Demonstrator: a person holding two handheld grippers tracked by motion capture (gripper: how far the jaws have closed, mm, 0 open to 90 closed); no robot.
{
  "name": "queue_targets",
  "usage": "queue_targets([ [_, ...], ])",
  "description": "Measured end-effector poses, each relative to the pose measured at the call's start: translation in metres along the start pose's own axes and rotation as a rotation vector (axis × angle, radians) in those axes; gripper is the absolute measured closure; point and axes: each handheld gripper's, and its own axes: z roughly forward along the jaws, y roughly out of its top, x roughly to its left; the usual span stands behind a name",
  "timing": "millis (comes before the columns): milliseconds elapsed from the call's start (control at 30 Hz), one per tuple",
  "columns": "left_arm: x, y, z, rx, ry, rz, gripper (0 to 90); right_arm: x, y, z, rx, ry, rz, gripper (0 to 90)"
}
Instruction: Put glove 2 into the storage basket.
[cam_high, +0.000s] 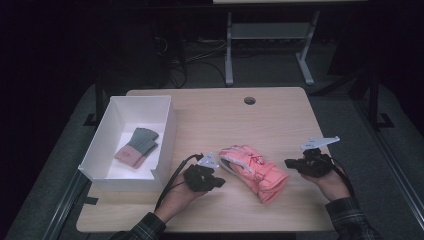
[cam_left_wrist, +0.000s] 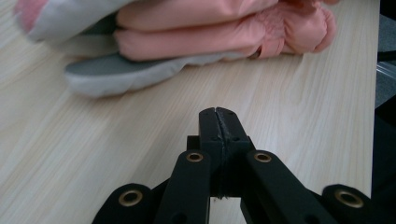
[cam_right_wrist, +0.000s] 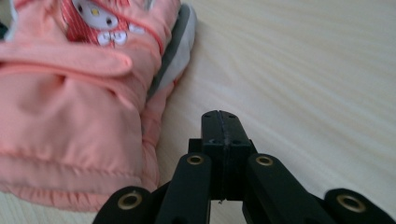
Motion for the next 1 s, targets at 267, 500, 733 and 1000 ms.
queue_targets([
  [267,-0.002,0.022,0.029,0.001,-0.003,0.022,89.7,0.005,-0.01,0.011,0.048,0.037,-0.003,90.0],
  [500,0.003,0.029,0.04,-0.004,0.0,0.013,89.7,0.01,-0.016,0.015,0.058,0.076,-0.013,90.0],
  [733,0.01,0.024,0.034,0.001,0.015,0.001,89.7,0.024,-0.019,0.018,0.076,0.132,-0.026,90.0],
  [1000,0.014,0.02,0.031,0.006,0.022,-0.006,89.7,0.051,-0.021,0.022,0.083,0.189,-0.065,90.0],
])
